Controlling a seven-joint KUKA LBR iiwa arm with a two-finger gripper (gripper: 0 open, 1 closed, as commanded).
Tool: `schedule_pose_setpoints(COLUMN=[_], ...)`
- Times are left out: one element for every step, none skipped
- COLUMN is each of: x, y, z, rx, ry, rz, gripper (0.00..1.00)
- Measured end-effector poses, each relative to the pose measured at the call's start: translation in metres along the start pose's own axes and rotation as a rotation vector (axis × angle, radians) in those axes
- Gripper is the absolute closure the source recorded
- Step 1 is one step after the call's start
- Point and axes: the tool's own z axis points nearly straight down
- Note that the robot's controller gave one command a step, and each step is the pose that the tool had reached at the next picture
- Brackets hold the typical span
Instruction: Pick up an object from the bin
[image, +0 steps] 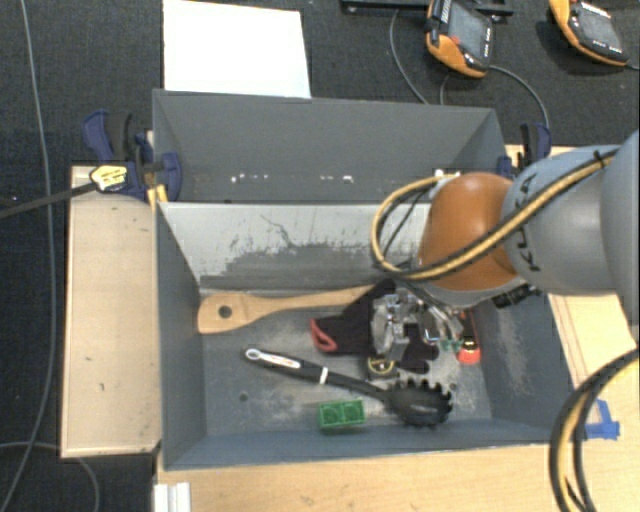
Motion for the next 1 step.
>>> schedule_pose_setpoints(x=[0.0561], y=[-0.0716], z=[-0.0105], rx=[0.008], ry=[-0.007], rz=[0.030], gripper=[1.00])
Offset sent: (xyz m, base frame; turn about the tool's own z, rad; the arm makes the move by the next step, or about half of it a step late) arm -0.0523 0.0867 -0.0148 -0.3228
